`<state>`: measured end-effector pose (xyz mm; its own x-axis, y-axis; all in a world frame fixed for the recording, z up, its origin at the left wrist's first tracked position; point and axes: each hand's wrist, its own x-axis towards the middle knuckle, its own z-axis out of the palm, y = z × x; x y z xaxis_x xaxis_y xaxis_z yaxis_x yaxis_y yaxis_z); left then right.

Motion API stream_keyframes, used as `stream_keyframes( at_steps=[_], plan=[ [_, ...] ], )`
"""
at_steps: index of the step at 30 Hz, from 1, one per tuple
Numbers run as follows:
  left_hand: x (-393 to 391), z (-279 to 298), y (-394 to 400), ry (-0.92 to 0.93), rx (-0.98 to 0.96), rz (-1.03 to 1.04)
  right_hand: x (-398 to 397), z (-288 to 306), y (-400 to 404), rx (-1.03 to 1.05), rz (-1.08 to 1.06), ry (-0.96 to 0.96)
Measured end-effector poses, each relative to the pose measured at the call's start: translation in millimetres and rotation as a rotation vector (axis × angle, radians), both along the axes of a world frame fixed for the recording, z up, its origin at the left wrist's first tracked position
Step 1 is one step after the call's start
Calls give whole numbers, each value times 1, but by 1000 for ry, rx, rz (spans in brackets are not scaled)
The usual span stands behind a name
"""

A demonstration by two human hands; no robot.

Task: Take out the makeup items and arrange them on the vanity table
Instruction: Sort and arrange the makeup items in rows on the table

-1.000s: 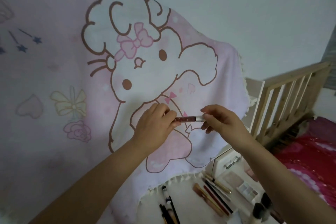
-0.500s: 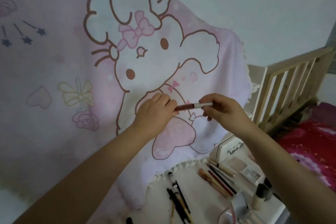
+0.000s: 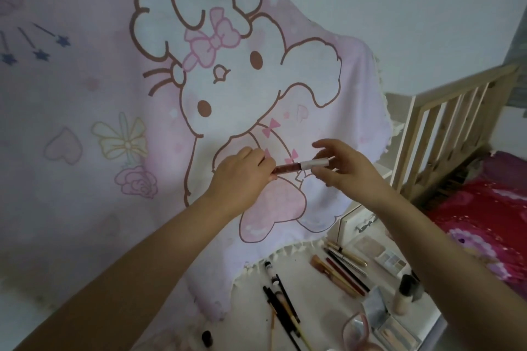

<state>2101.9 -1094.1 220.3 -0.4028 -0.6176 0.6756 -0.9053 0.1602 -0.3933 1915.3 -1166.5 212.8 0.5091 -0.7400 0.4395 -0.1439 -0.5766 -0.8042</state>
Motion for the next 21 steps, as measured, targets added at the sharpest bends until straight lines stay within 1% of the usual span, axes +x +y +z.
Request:
stream_keyframes(
  at_steps=[2, 5, 6, 8, 10, 12, 14, 16, 17, 18, 21],
  plan=[
    [0, -2, 1, 4, -8, -12, 0, 1, 3, 65, 18, 41],
    [-1, -7, 2, 12, 11, -30, -1, -3, 2, -14, -40, 132],
    [-2, -9, 2, 11, 17, -25, -2, -3, 3, -33, -49, 131],
    [-2, -9, 2, 24, 28, -14, -4, -3, 2, -42, 5, 76],
    [-2, -7, 3, 40, 30, -12, -7, -3, 3, -5, 76, 15],
    [-2, -7, 4, 35, 27, -2, -7, -2, 2, 68, 103, 23],
    [-4, -8, 5, 30, 32, 0, -5, -2, 2, 102, 78, 93],
    [-5, -9, 5, 19, 42, -1, -5, -4, 0, 38, 16, 204],
    [-5, -9, 5, 14, 45, 0, -5, -4, -1, 7, -4, 223],
    [-5, -8, 4, 12, 47, 3, -6, -4, -2, -4, 2, 194],
    [-4, -3, 4, 16, 53, 12, -9, -1, -4, 21, 106, 40]
  ],
)
